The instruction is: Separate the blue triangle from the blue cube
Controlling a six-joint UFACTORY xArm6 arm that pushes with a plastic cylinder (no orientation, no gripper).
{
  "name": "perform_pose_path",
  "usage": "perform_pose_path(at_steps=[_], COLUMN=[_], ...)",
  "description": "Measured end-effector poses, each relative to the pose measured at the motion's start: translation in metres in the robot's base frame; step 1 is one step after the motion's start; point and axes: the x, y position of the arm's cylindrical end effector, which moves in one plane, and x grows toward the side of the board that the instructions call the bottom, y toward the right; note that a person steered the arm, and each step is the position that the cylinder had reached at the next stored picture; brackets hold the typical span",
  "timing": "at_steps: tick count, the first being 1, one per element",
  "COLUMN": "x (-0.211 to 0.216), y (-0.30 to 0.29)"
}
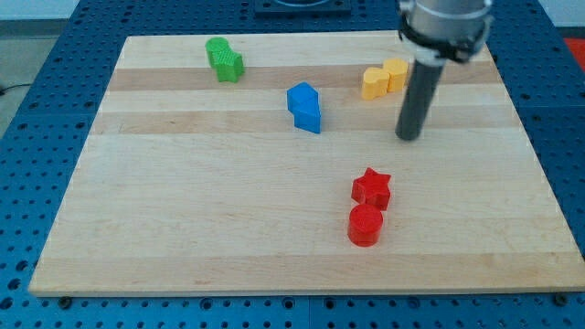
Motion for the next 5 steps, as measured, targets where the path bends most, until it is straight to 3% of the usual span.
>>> perform_pose_path(at_steps=[1,3,4,5], x=[-0.011,0.012,-0.025,-0.03], y=[-0.081,-0.19,-0.196,-0.253])
